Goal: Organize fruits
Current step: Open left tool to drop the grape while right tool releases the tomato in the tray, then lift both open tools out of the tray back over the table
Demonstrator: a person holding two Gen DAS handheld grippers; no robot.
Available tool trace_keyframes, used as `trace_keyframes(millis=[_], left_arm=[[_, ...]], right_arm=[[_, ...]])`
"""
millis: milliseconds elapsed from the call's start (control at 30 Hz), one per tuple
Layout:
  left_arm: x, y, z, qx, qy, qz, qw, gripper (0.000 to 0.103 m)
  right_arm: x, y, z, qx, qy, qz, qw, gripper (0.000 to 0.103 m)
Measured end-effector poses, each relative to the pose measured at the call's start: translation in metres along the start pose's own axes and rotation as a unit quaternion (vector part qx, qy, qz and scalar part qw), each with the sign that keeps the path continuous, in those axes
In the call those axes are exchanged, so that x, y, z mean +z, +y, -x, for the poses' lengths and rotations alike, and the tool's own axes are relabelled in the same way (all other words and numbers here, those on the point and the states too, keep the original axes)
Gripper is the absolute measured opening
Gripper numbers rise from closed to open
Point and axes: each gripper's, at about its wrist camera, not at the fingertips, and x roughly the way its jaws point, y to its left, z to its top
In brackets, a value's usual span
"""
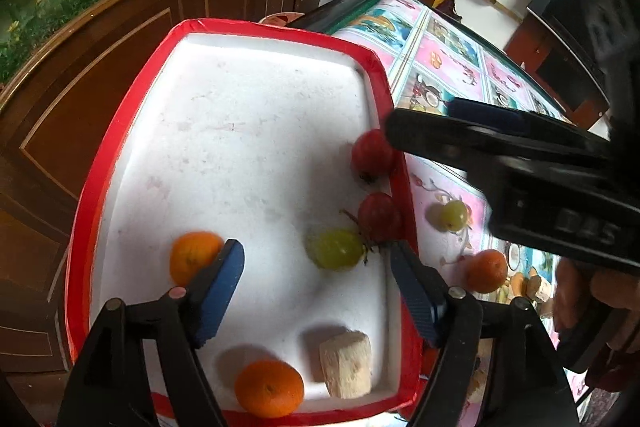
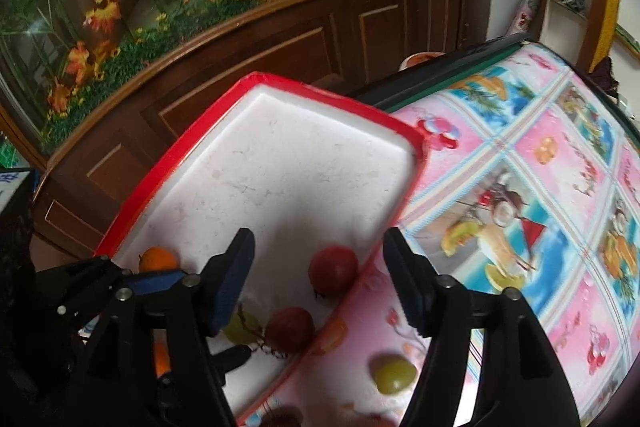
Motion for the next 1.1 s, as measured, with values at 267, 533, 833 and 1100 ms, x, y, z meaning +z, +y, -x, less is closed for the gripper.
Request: trace_keyframes(millis=[267,533,833,1100], left_arm=[[-0.010,-0.017,0.015,0.008,-0.009,-0.013,0.9998,0.077],[-0.022,-0.044,0.035,-0.004,-0.024,-0.024,0.9994,0.077],[-0.051,-0.084,0.048,-0.020,-0.025,-0.054,0.9980,0.077],[-0.083,-0.107,0.044,-0.036,0.001,-0.057,0.9977,0.077]], right_arm=[[-0.028,-0.015,0.040,-0.009,-0.020,-0.020,1.000,0.077],[-0.065,-0.040,0.079,-0.029,-0.027,-0.043,0.998,0.079],[-0.104,-0.072,0.122,-0.050,-0.032,-0.071,0.996,0.079],[-0.144,-0.082,0.144,-0.054,-0.024,-0.084,0.995,0.079]])
